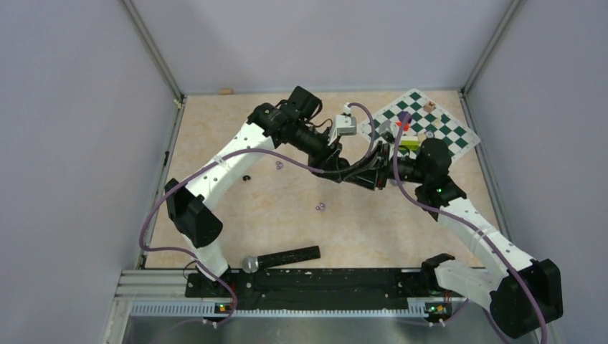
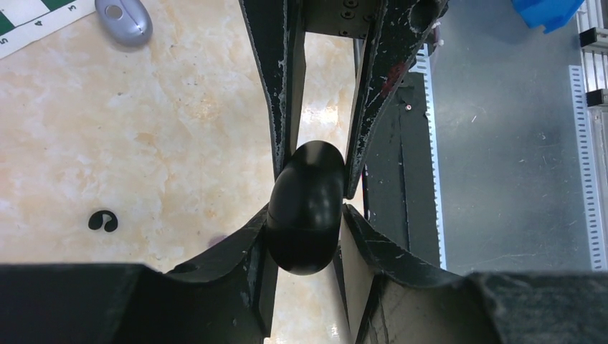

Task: Insert the wireless bluetooth earbuds into the charging case
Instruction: Pick up the charging case at the center of the board.

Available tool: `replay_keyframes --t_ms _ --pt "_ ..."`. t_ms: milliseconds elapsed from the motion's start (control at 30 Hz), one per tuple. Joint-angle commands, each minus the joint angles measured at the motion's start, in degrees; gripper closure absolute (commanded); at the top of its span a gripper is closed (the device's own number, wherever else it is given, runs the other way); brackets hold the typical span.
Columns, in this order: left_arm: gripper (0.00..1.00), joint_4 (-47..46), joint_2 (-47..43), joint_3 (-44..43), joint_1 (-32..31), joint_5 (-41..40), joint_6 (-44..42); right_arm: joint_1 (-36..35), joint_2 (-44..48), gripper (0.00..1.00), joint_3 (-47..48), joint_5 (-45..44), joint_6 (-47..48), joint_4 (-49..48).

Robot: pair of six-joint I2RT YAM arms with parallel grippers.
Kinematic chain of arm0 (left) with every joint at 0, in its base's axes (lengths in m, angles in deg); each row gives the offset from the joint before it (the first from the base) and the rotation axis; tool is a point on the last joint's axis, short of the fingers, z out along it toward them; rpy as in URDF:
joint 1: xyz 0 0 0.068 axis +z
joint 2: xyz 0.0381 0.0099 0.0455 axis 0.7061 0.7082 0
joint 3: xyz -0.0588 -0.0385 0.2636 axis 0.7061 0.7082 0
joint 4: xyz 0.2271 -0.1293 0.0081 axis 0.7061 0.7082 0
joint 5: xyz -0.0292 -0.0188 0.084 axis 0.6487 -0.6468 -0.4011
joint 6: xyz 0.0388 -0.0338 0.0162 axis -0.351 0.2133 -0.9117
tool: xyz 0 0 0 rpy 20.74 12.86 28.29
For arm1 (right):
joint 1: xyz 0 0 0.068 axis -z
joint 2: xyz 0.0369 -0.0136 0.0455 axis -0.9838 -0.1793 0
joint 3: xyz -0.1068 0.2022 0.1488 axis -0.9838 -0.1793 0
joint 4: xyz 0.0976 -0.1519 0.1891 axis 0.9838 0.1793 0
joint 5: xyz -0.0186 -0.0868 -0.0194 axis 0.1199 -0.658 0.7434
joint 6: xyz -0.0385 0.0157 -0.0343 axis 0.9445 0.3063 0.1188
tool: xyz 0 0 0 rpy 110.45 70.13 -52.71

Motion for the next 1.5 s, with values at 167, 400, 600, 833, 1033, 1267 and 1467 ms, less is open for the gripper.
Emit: replay_keyframes --t_ms 167,400,600,833,1033,1267,1467 --pt "0.60 -3.34 -2.43 -0.87 0.87 2.34 2.65 1.03 -0.19 0.94 -2.43 -2.39 -3.88 -7.73" --pt "0.70 -3.77 -2.21 -0.53 0.92 3.22 3.03 1.03 -0.40 0.94 -3.00 -1.90 -4.76 -9.10" --pt "0.87 -3.75 -1.74 -0.42 0.96 3.27 2.93 1.03 -0.38 0.94 -2.91 -1.29 -4.55 -9.10" --pt "0.87 -3.50 -2.00 0.89 0.86 3.54 1.49 1.90 1.62 0.70 -0.92 1.16 -2.67 -5.94" --pt "0.86 -3.17 -1.81 2.69 0.07 2.59 -0.49 3.38 2.76 0.55 1.21 3.51 -0.45 -2.30" --pt "0.86 -1.89 -0.41 1.95 -1.67 0.70 -1.45 3.41 1.94 0.53 0.83 6.58 -1.10 -3.65" --pt "0.86 0.15 1.91 0.77 -3.61 -0.64 -2.68 3.40 1.35 0.54 0.42 8.13 -1.24 -4.48"
